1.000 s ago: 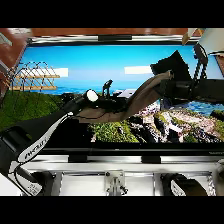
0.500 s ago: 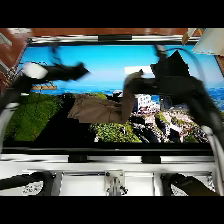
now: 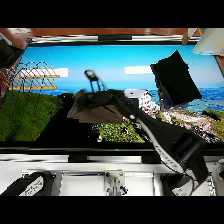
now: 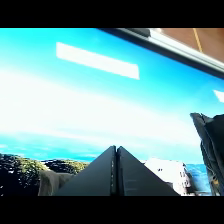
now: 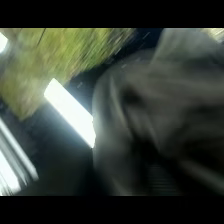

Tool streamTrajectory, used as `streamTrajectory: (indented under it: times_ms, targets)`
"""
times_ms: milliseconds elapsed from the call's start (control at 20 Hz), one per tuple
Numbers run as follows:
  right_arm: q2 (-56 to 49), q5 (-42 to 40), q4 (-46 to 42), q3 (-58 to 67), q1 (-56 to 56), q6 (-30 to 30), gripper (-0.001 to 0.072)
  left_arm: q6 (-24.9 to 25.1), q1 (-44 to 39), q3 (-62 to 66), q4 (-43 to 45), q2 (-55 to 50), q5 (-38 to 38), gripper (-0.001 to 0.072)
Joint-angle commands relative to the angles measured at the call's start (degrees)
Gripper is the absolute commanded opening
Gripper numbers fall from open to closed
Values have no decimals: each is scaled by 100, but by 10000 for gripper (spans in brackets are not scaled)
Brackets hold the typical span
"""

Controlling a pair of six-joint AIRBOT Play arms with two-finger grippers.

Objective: Fold the shirts.

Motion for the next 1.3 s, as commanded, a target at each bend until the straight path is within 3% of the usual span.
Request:
streamTrajectory:
  times_ms: [0, 150, 400, 450, 550, 650, 850, 1050, 1200, 1250]
  targets:
    - [-446, -140, 59, 258, 271, 492, 622, 92, 164, -7, 44, 177, -304, 35]
    - [-142, -1069, -407, 258, -144, 949, 622, 175, 164, -7, 44, 162, -302, 35]
    - [684, -3528, -2973, 258, -1451, 1696, 622, 238, 164, -7, 46, 157, -302, 35]
    - [706, -4004, -3154, 254, -1825, 1676, 627, 240, 164, -7, 46, 155, -302, 35]
    - [623, -4422, -2662, 63, -2520, 1497, 639, 238, 164, -7, 44, 125, -302, 35]
    - [448, -4288, -1707, -269, -2999, 1392, 638, 236, 164, -7, 44, 85, -302, 35]
    - [-166, -3912, -656, -450, -2957, 850, 638, 236, 164, -7, 44, 37, -299, 35]
    - [-654, -3397, 42, -450, -2656, 741, 638, 234, 164, -7, 39, -87, -302, 35]
    - [-758, -3294, 74, -450, -2570, 750, 635, 236, 164, -7, 24, -138, -299, 35]
    - [-756, -3263, 101, -450, -2570, 750, 598, 236, 164, -7, 22, -144, -299, 35]
